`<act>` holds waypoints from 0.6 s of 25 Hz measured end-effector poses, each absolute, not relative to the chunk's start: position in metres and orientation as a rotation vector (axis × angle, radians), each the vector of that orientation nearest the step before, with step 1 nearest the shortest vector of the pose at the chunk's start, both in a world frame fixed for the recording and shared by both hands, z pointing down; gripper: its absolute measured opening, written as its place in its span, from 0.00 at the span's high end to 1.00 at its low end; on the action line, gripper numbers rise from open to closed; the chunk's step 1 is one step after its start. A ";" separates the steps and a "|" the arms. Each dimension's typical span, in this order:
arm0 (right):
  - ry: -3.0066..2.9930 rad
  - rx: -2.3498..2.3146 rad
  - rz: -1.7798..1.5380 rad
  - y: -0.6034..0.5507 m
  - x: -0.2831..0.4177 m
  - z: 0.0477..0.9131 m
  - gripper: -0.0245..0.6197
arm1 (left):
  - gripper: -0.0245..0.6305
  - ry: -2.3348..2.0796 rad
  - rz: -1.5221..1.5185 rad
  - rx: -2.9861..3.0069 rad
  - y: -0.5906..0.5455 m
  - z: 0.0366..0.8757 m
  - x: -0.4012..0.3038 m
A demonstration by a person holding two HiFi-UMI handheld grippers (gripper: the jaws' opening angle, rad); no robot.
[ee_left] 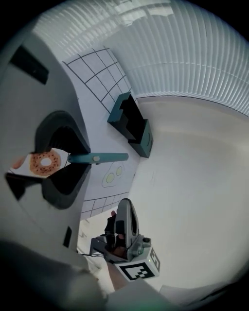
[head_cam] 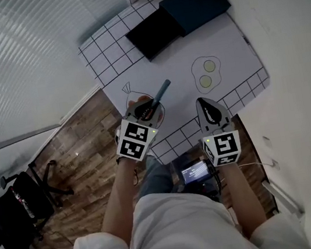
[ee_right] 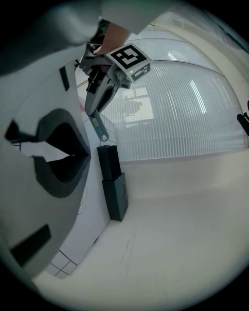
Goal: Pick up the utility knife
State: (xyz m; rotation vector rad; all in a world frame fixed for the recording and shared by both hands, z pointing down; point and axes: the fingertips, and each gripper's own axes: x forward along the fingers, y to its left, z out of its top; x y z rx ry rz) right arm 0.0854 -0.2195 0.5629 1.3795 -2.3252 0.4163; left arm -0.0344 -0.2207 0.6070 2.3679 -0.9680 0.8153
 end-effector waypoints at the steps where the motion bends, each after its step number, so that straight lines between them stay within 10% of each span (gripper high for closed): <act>1: -2.329 1.380 0.410 -0.220 0.085 0.560 0.95 | 0.85 -0.982 0.807 2.367 -0.221 0.603 -0.037; 15: -2.395 1.409 0.395 -0.212 0.084 0.523 0.95 | 0.85 -1.157 0.643 2.360 -0.216 0.547 -0.061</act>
